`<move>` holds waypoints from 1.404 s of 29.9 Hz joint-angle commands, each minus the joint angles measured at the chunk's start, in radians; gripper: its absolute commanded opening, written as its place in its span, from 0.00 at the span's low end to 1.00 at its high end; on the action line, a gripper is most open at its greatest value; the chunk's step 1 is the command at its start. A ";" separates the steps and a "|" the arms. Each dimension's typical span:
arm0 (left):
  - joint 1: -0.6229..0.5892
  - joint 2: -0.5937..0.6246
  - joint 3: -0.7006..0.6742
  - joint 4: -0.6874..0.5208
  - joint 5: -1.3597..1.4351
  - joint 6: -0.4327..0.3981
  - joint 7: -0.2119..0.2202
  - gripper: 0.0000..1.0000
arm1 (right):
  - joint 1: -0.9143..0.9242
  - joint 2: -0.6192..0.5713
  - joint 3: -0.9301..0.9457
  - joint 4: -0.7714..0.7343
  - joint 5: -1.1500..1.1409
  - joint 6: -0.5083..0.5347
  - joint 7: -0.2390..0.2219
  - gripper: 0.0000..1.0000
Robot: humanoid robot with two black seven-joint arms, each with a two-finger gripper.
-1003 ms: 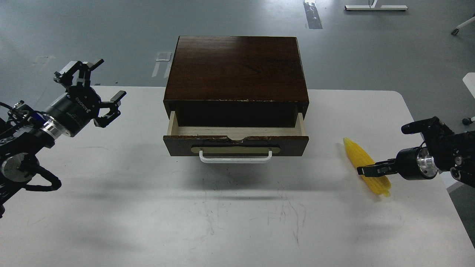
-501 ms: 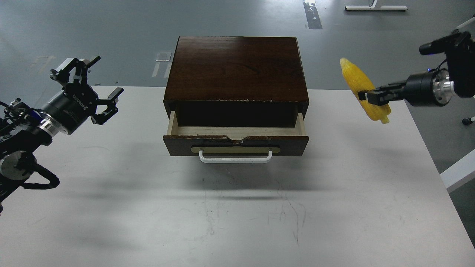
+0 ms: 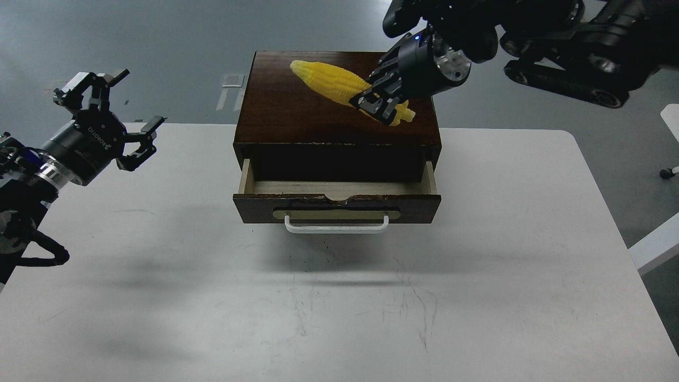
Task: Put corn in drawer with both arms
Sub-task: 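Lift the corn and carry it over the open drawer with the right gripper, then lower the corn into the drawer and open the right gripper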
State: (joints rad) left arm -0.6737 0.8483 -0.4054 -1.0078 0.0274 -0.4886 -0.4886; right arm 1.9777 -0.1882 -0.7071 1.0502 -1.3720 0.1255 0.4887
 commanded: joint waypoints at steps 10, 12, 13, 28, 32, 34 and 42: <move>0.000 0.043 0.000 -0.032 0.005 0.000 0.000 0.98 | 0.038 0.124 -0.092 0.114 -0.177 -0.075 0.000 0.18; 0.002 0.051 0.002 -0.032 0.005 0.000 0.000 0.98 | 0.032 0.134 -0.097 0.108 -0.177 -0.075 0.000 0.18; 0.002 0.057 0.002 -0.032 0.005 0.000 0.000 0.98 | 0.029 0.145 -0.098 0.106 -0.177 -0.075 0.000 0.18; 0.002 0.058 0.000 -0.044 0.003 0.000 0.000 0.98 | -0.011 0.156 -0.130 0.088 -0.174 -0.078 0.000 0.56; 0.002 0.058 0.002 -0.044 0.005 0.000 0.000 0.98 | -0.011 0.156 -0.130 0.090 -0.173 -0.078 0.000 0.66; 0.003 0.060 0.002 -0.044 0.003 0.000 0.000 0.98 | -0.010 0.156 -0.130 0.090 -0.173 -0.080 0.000 0.68; 0.002 0.063 0.002 -0.044 0.005 0.000 0.000 0.98 | 0.013 0.150 -0.115 0.100 -0.161 -0.083 0.000 0.73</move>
State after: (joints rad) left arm -0.6704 0.9094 -0.4038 -1.0524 0.0317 -0.4887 -0.4886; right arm 1.9730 -0.0339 -0.8345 1.1449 -1.5432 0.0458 0.4885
